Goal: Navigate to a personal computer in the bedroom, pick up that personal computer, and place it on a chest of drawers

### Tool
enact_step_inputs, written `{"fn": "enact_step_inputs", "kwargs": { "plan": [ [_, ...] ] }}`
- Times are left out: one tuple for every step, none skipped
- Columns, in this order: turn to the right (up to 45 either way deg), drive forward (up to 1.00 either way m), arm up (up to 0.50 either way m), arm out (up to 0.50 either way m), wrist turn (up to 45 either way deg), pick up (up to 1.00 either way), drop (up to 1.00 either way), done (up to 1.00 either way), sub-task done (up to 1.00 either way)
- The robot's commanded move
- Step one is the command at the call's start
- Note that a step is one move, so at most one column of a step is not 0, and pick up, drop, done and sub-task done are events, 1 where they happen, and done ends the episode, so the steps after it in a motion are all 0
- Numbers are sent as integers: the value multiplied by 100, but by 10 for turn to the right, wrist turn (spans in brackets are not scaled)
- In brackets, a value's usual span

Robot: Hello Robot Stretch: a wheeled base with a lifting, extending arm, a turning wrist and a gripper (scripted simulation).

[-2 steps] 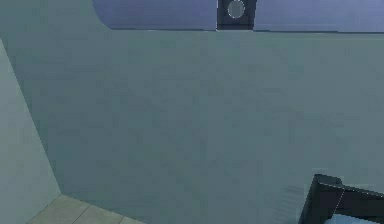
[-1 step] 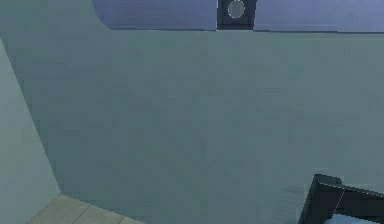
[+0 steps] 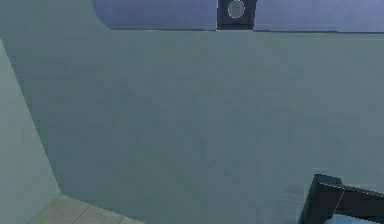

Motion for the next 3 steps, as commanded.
{"fn": "enact_step_inputs", "kwargs": {
  "plan": [
    [0,0,0,0,450,0,0,0,0],
    [0,0,0,0,450,0,0,0,0],
    [0,0,0,0,450,0,0,0,0]
  ]
}}
